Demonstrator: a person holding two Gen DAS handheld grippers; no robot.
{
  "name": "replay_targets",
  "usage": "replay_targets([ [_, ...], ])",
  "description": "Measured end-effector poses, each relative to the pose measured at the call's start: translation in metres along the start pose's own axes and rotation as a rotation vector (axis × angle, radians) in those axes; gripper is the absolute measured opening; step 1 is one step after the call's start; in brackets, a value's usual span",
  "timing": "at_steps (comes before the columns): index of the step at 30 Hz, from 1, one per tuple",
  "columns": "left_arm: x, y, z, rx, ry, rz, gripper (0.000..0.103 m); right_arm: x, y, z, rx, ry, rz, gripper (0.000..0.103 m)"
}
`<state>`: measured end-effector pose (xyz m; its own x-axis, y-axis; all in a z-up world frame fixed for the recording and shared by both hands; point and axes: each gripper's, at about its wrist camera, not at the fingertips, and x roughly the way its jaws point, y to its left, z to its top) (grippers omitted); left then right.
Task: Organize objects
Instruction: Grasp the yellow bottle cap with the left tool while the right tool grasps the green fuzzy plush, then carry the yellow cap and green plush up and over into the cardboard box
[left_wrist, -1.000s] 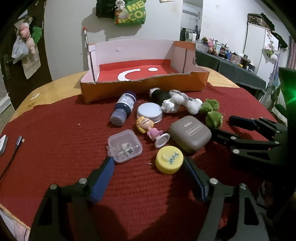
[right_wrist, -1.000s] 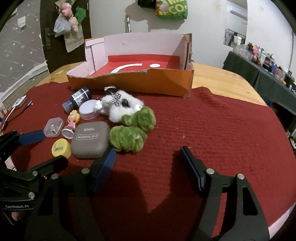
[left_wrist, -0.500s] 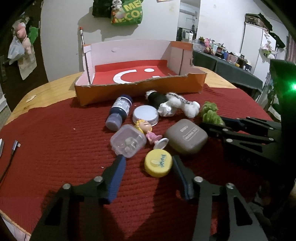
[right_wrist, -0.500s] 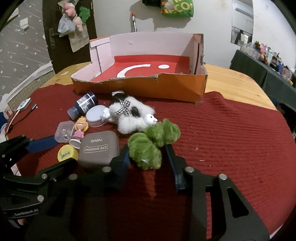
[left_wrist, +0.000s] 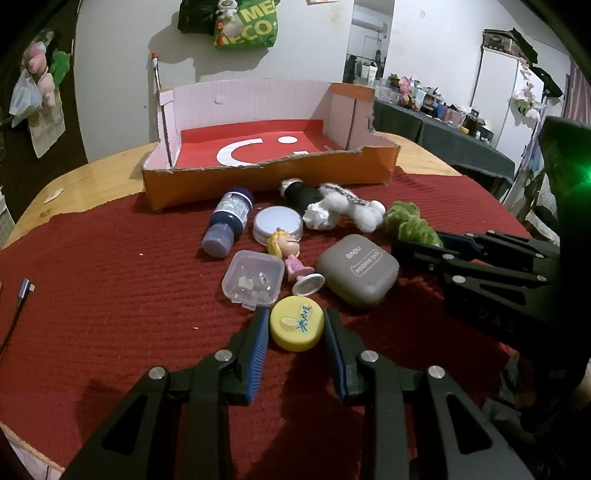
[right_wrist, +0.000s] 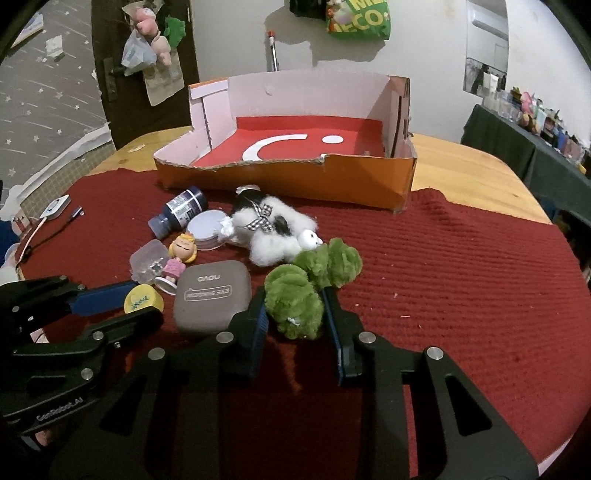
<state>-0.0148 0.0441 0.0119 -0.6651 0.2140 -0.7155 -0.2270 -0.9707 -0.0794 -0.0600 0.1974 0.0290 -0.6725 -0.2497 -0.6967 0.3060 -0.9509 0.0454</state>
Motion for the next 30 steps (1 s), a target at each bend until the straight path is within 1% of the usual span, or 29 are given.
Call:
replay_targets([
  [10,-0.012,0.002,0.001,-0.007,-0.022,-0.009,0.031,-0.01,0.004,0.003,0.004,-0.026,0.016,0.027],
  [15,-0.019,0.007,0.011,-0.015,-0.045,-0.024,0.031,-0.017,0.005,0.011,0.004,-0.053,0.035,0.027],
  [19,-0.023,0.011,0.023,-0.015,-0.07,-0.029,0.031,-0.024,0.005,0.022,-0.005,-0.095,0.042,0.027],
  [24,-0.029,0.011,0.039,0.006,-0.111,-0.007,0.031,-0.029,0.003,0.039,-0.001,-0.14,0.052,0.027],
  [30,-0.037,0.023,0.056,0.004,-0.155,0.034,0.031,-0.029,0.003,0.055,-0.011,-0.169,0.053,0.027],
])
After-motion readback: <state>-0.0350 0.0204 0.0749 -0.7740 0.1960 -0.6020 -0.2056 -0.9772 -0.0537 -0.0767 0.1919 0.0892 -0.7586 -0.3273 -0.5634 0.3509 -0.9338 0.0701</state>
